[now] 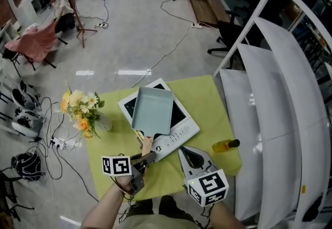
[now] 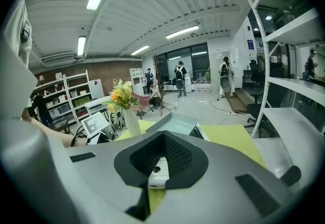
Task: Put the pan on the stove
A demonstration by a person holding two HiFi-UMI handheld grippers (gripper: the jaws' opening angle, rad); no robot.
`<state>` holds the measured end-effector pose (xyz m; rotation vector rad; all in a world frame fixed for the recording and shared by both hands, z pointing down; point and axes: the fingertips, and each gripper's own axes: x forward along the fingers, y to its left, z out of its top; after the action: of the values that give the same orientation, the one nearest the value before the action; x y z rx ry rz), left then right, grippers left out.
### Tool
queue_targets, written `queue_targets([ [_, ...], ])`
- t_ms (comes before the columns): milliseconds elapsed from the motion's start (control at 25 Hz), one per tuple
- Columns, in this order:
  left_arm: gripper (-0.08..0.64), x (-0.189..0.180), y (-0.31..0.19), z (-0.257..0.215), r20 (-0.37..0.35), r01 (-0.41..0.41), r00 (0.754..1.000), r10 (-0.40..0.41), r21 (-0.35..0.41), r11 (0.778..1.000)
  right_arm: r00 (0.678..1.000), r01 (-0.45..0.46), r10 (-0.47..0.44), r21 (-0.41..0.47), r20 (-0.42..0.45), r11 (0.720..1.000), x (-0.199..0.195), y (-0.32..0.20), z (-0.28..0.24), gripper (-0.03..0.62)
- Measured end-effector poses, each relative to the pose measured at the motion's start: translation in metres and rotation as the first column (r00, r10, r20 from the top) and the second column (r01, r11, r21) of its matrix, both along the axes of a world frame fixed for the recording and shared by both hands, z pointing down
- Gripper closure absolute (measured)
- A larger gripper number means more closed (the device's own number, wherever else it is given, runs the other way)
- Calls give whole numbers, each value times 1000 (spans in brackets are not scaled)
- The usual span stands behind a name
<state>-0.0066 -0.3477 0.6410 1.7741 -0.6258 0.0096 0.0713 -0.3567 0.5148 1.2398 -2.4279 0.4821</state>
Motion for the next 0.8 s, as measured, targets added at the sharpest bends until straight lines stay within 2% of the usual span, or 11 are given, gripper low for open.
queue_targets([
  [280,449,9,-1,0,26,-27,999,26,20,999,1000,-4,4,-21,-4,1000,1,3,7,586],
  [360,432,12,1,-2,8,-39,999,39,12,999,1000,-1,1,-22,-4,1000,-1,4,9,586],
  [560,300,19,11,-7,-35,-66,997,66,-10,998,1000,3,-3,-15,-2,1000,-3,7,2,586],
  [680,208,14,14,-9,41,-77,996,76,29,997,1000,3,-3,-3,-2,1000,-3,8,-4,586],
  [800,167,5,14,-15,143,-83,987,69,94,992,1000,4,-4,4,-9,1000,-3,10,-9,586],
])
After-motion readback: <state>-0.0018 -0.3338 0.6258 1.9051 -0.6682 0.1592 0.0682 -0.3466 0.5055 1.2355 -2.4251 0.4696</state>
